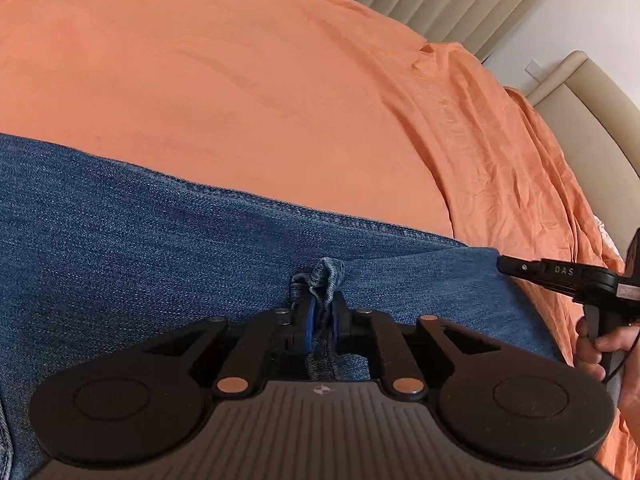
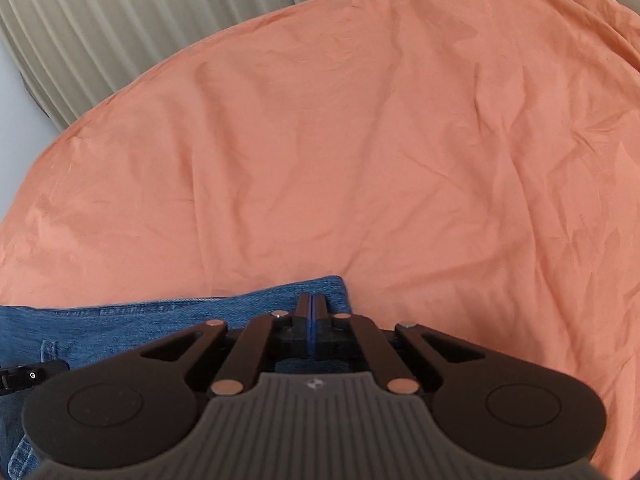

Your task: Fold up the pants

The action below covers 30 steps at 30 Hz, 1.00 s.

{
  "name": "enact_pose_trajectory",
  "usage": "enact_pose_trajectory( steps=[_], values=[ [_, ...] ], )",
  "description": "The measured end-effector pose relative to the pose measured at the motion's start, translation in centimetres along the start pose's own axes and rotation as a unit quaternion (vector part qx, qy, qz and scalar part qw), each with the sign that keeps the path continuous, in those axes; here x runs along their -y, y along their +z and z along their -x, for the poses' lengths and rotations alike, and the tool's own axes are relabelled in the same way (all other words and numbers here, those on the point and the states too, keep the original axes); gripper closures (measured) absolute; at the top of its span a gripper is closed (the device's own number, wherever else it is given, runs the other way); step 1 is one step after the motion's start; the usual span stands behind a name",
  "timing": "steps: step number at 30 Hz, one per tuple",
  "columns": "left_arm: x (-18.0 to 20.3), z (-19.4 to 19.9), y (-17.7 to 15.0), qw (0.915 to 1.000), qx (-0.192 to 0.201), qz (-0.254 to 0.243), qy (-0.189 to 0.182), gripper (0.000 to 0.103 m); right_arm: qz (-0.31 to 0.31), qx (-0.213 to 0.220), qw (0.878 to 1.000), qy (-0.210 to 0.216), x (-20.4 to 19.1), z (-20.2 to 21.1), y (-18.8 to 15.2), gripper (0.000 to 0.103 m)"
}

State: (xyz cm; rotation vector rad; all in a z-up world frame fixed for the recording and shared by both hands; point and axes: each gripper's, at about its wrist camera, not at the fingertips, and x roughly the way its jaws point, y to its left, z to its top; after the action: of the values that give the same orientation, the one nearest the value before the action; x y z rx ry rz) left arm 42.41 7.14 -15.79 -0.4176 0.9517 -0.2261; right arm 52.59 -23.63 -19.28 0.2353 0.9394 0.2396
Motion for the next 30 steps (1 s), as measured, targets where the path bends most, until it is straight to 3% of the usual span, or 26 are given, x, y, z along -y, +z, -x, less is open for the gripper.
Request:
enact_pose_trajectory(
  steps=[3,4,6,8,9,10,14,16,22,24,30],
  values=[
    [0.3,0.8,0.1,1.0,0.001,0.001,0.002,0.083,0.013,0.003,0.999,-0.029,-0.3,1.7,-0.3,0.103],
    [0.6,1.3,0.0,0.9999,0.004,-0.002,0.013,0.071,0.014,0.006,0.999,-0.028,-0.1,2.6,-0.5,0.103],
    [1.4,2.9,-0.7,0.9979,0.028,-0.018,0.056,0.058,0.014,0.015,1.0,-0.017,0.2,5.1,-1.3,0.103],
    [2.5,5.0,-1.7,0.9939,0.062,-0.041,0.082,0.058,0.032,0.027,0.999,-0.008,-0.2,8.0,-2.7,0.103],
    [3.1,5.9,-2.3,0.9928,0.073,-0.046,0.083,0.058,0.047,0.039,0.998,0.0,-0.6,10.6,-4.8,0.103],
    [3.5,6.8,-2.9,0.9928,0.078,-0.048,0.078,0.058,0.047,0.039,0.998,0.0,-0.6,10.6,-4.8,0.103],
    [5.5,8.5,-5.2,0.9953,0.059,-0.055,0.053,0.058,0.046,0.056,0.997,0.016,-1.0,14.2,-8.8,0.103],
    [6.3,8.5,-6.6,0.9946,0.053,-0.07,0.055,0.06,0.048,0.067,0.997,0.001,-0.8,14.8,-10.6,0.103],
    [4.4,6.9,-9.7,0.9953,0.013,-0.053,0.08,0.071,0.034,0.056,0.997,-0.026,0.0,14.0,-14.6,0.103],
    [3.2,6.9,-10.2,0.9971,0.014,-0.033,0.067,0.071,0.039,0.055,0.997,-0.042,0.2,12.8,-16.3,0.103],
    [3.3,6.2,-11.4,0.9946,0.035,-0.05,0.084,0.069,0.022,0.043,0.998,-0.035,1.2,11.1,-16.3,0.103]
  ],
)
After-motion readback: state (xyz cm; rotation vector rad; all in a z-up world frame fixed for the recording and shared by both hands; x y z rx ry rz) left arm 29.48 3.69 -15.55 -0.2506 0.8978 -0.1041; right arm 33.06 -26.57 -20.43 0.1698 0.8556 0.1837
